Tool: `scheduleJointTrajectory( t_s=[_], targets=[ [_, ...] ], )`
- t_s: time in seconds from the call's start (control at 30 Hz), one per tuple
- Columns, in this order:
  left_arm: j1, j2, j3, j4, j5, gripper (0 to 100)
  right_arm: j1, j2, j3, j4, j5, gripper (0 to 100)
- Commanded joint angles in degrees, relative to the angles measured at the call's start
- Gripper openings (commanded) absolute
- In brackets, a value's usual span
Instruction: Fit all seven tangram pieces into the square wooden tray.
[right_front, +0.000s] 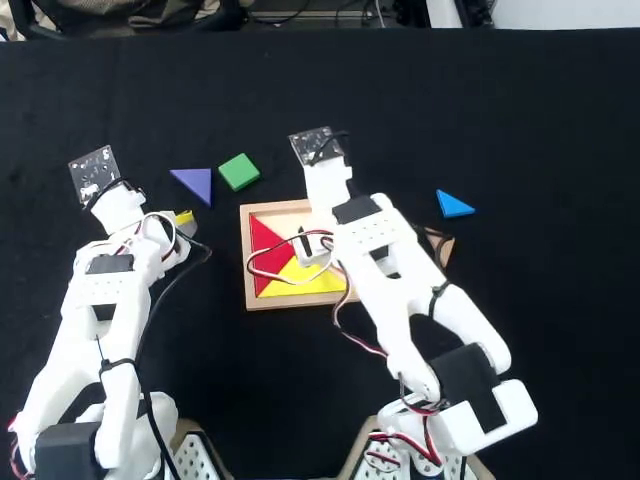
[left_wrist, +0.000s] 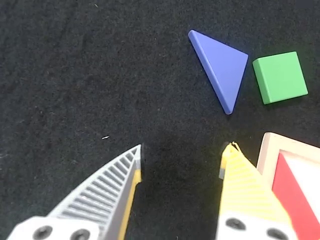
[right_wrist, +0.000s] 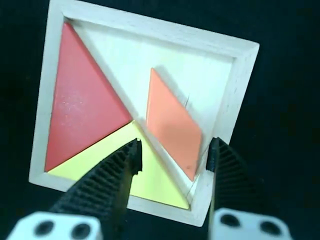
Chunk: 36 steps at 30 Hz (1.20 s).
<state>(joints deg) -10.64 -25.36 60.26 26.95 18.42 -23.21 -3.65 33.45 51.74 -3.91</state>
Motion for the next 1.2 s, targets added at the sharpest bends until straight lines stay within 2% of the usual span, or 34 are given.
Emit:
scheduleJointTrajectory(
  t_s=[0.0,0.17,0.33,0.47,0.6,0.83,1.17],
  targets=[
    [0.7,-0.3,-0.4,-0.8,0.3,26,1.6,-3.0,-1.4,0.3,3.2,21.8],
    [0.7,-0.3,-0.4,-0.8,0.3,26,1.9,-3.0,-1.5,0.3,16.8,17.2],
    [0.4,-0.3,-0.4,-0.8,0.3,26,7.8,-2.9,-4.6,3.2,38.1,13.9],
    [0.6,-0.3,-0.4,-0.8,0.2,26,8.5,-2.7,-3.4,2.9,52.3,14.5],
    [0.6,-0.3,-0.4,-1.0,0.2,26,7.6,-2.6,-1.6,-0.8,53.6,16.5],
    [0.5,-0.3,-0.4,-1.1,0.2,26,1.0,-2.9,3.9,-4.3,53.6,16.3],
    [0.6,-0.3,-0.4,-0.8,0.2,26,0.9,-2.5,3.8,-5.1,53.7,16.3]
  ],
)
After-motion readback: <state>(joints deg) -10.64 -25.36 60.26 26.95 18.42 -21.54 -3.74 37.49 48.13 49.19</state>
